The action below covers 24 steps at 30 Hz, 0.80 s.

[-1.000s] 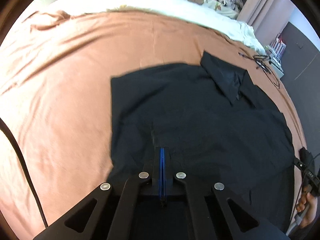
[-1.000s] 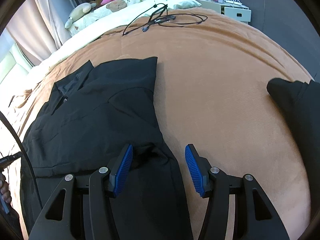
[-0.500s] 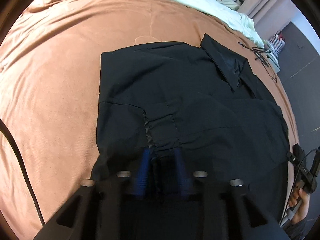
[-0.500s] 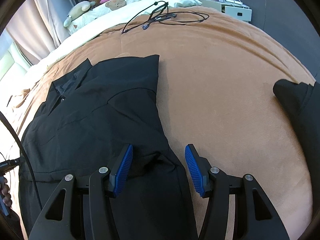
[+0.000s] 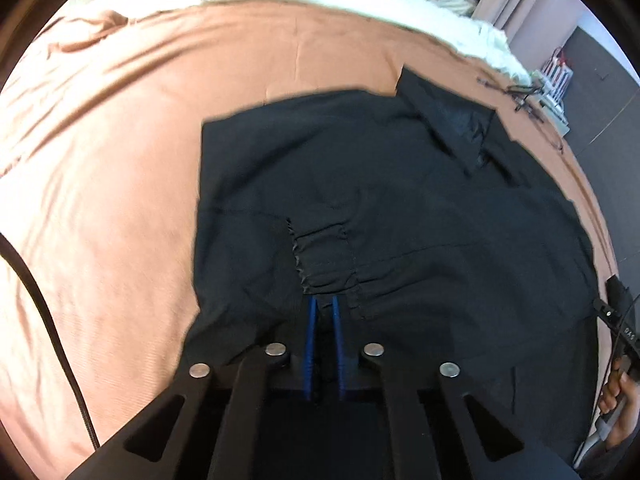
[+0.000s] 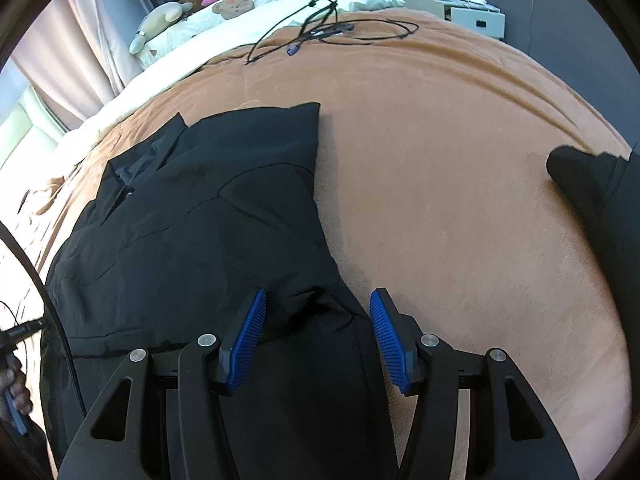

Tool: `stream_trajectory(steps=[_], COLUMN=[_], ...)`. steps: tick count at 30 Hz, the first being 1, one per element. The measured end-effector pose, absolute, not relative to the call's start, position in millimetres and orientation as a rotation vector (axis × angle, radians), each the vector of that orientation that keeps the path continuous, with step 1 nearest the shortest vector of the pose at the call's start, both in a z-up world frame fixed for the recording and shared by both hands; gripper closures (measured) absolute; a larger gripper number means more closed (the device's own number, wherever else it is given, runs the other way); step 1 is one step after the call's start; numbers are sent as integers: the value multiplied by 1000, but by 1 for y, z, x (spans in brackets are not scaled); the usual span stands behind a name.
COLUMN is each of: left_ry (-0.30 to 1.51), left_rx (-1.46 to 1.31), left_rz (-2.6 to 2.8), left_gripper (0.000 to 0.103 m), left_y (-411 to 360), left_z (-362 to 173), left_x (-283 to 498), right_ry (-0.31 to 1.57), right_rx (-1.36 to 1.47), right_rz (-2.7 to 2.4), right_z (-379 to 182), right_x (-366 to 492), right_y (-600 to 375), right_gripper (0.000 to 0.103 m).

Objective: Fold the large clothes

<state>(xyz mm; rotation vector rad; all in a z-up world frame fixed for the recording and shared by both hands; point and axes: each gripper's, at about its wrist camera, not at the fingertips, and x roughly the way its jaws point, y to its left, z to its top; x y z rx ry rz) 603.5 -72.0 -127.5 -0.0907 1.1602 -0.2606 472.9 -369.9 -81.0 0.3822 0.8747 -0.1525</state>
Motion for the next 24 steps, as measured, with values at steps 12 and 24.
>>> stream_trajectory(steps=[12,24], left_ry=[1170,1123], left_rx=[-54,-50], left_rz=[-177,-238], left_gripper=[97,92], left_y=[-65,-55], left_z=[-148,-98], left_x=[626,589], right_ry=[903,854], right_rx=[361,335], right_rz=[-166,-194], right_z=[-97,-51], right_x=[485,449], right_y=[-360,-358], right_gripper=[51,49])
